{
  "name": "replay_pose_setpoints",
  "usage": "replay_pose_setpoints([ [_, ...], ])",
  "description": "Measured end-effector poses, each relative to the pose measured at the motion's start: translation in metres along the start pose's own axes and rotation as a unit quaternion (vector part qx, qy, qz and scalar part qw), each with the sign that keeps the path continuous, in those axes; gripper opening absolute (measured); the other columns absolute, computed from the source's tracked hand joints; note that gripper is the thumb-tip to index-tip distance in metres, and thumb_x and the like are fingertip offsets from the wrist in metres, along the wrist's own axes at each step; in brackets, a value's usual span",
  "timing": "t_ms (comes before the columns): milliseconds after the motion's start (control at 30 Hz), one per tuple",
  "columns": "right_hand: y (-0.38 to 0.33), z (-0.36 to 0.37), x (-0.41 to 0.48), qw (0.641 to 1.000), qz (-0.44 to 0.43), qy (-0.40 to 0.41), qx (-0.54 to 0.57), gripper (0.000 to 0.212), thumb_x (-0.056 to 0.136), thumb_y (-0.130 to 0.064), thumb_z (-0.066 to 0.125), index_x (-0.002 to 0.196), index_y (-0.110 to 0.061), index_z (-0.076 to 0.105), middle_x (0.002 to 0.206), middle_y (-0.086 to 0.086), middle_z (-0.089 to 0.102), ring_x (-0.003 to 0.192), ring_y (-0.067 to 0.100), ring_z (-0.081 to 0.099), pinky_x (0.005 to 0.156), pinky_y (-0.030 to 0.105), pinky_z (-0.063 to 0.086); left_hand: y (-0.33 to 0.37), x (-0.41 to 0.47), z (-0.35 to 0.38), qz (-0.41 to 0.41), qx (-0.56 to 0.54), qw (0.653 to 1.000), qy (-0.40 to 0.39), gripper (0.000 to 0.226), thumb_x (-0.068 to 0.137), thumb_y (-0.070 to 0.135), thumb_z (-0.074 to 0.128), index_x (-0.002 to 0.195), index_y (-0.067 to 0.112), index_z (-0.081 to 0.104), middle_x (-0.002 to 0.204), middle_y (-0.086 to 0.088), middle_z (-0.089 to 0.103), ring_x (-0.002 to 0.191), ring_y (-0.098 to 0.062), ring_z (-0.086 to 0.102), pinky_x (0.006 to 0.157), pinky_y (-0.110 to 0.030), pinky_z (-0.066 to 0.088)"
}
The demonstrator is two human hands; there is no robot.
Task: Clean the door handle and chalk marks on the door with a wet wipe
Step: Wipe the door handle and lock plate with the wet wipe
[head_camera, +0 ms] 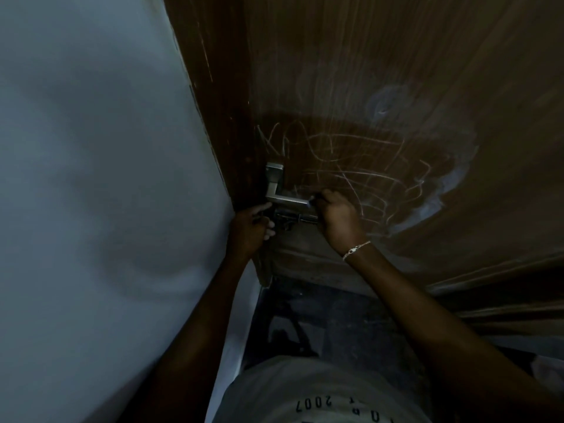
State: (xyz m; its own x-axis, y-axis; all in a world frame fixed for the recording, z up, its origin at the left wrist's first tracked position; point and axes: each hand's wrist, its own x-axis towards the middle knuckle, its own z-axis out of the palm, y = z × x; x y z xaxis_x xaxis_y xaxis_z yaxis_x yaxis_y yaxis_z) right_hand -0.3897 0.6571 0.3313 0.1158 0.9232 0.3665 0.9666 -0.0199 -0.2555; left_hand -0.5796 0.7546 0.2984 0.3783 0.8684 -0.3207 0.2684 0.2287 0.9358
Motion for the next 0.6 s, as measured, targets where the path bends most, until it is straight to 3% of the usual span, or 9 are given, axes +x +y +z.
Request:
replay_pose_setpoints([
  [100,0.007,0.004,-0.012,0.991,0.102,0.029,0.081,0.023,0.082,-0.002,0.062,0.102,-0.010,0.070,0.100,0.006,0.063,0.086,0.021,0.062,0.073,0.033,0.051,-0.012,-0.005,0.010,0.002,0.011,1.000,0.025,0.043,0.096,0.001,0.052,0.134,0.022,0.055,0.087,-0.002,0.068,0.069,-0.016,0.067,0.060,-0.021,0.055],
  [167,0.003,0.005,-0.019,0.972,0.180,0.071,0.131,0.008,0.087,-0.009,0.067,0.092,-0.011,0.073,0.091,0.001,0.065,0.079,0.011,0.061,0.069,0.022,0.046,-0.021,-0.006,0.020,-0.011,0.017,0.999,0.036,0.036,0.096,0.005,0.054,0.128,0.019,0.058,0.094,-0.004,0.068,0.075,-0.019,0.069,0.065,-0.027,0.056],
  [267,-0.007,0.015,-0.027,0.902,0.306,0.084,0.293,0.007,0.088,-0.016,0.071,0.089,-0.012,0.077,0.087,-0.008,0.071,0.079,0.000,0.065,0.070,0.006,0.043,-0.038,0.004,0.036,-0.048,0.029,0.998,0.016,0.028,0.093,0.005,0.056,0.116,0.019,0.061,0.106,-0.011,0.068,0.094,-0.029,0.069,0.086,-0.044,0.059],
  [367,-0.007,0.037,-0.037,0.830,0.385,0.075,0.396,0.008,0.087,-0.014,0.072,0.093,-0.013,0.077,0.084,-0.008,0.073,0.080,-0.003,0.068,0.073,0.009,0.048,-0.059,0.025,0.051,-0.088,0.044,0.995,0.003,0.031,0.091,0.004,0.059,0.119,0.017,0.061,0.121,-0.013,0.065,0.112,-0.031,0.063,0.101,-0.052,0.050],
  [500,-0.006,0.062,-0.046,0.807,0.406,0.086,0.421,0.006,0.087,-0.010,0.070,0.092,-0.011,0.074,0.082,-0.005,0.072,0.074,-0.003,0.066,0.070,0.013,0.050,-0.076,0.045,0.067,-0.139,0.025,0.990,0.018,0.044,0.092,0.003,0.060,0.135,0.008,0.053,0.140,-0.013,0.054,0.129,-0.030,0.052,0.111,-0.040,0.041],
  [600,-0.008,0.072,-0.051,0.777,0.424,0.078,0.458,0.007,0.091,-0.006,0.065,0.096,-0.003,0.069,0.083,0.004,0.070,0.068,0.003,0.068,0.058,0.021,0.055,-0.094,0.058,0.076,-0.136,0.049,0.989,0.012,0.047,0.095,0.005,0.057,0.142,0.005,0.048,0.147,-0.013,0.048,0.137,-0.029,0.045,0.115,-0.033,0.031],
])
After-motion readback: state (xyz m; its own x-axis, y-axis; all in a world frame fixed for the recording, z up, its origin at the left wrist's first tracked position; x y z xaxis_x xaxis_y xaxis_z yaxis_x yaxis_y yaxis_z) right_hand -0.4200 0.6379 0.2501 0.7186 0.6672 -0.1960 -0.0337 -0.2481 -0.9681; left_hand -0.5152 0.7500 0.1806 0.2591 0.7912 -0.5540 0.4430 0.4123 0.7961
